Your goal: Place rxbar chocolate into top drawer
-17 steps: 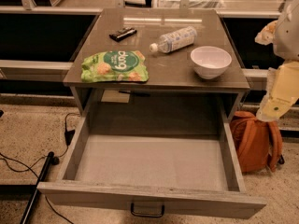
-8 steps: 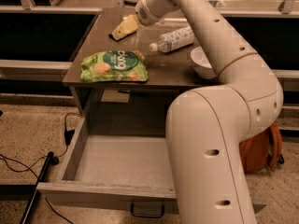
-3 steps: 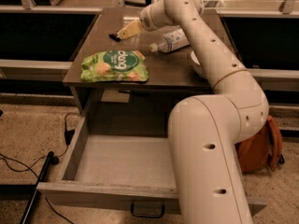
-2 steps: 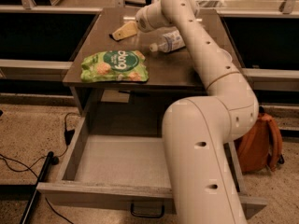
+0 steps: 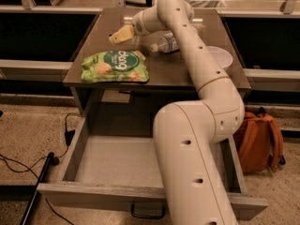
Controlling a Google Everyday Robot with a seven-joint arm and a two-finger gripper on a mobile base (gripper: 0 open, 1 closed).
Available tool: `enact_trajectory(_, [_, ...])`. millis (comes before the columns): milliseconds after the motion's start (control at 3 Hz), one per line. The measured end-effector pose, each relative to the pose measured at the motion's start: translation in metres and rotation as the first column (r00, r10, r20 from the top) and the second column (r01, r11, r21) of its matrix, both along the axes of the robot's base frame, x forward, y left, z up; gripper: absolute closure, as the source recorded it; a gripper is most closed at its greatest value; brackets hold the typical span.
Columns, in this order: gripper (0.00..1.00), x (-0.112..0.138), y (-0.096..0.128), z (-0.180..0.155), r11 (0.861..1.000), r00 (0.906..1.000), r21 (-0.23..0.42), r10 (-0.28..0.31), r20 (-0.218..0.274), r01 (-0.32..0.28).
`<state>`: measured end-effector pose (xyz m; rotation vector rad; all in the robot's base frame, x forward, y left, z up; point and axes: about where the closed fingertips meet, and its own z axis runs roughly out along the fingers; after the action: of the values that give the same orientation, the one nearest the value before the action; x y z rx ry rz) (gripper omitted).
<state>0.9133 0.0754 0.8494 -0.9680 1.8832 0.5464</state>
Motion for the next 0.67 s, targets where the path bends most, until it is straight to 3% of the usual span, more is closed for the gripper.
enact_trajectory(333, [0.0,0.0013,0.0077,-0.0068,1.0,0.9998,0.004,0.008,-0.015,-0.008])
enact_trajectory(667, [0.0,0.0113,0.0063,-0.008,1.0,0.9996,0.007,-0.027,-0.009,0.028])
